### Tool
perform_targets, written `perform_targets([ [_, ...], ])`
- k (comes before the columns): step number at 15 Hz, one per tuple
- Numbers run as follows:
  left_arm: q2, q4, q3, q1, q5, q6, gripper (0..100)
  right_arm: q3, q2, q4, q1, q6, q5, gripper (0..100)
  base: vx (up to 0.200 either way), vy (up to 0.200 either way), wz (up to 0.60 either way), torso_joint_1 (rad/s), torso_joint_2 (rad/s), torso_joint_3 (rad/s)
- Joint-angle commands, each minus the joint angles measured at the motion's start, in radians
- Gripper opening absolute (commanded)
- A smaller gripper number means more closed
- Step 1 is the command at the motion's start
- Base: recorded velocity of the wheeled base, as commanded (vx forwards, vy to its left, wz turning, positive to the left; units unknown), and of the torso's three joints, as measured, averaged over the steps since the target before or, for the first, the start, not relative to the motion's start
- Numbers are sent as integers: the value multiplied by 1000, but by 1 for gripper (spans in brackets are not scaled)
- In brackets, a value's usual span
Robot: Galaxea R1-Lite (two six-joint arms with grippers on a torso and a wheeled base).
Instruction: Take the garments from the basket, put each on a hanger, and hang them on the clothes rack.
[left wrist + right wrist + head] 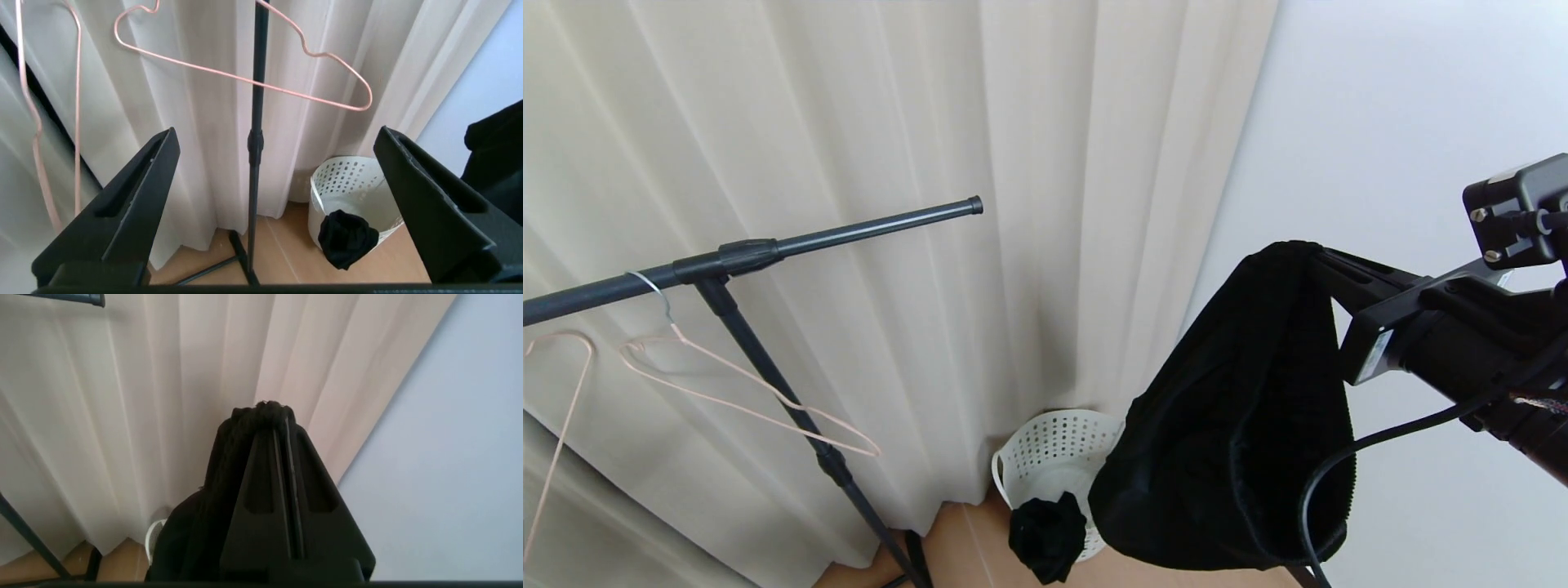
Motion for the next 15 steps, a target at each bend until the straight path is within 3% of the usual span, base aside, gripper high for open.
perform_targets([
  [1,0,0,0,0,1,-1,100,1,0,0,1,0,-1,0,0,0,0,163,-359,-188],
  [6,0,0,0,0,1,-1,100,7,-3,-6,-1,-28,-4,0,0,0,0,41,-91,-44],
  [15,0,0,0,0,-1,1,100,13,-9,-6,1,-29,-4,0,0,0,600,8,2,2],
])
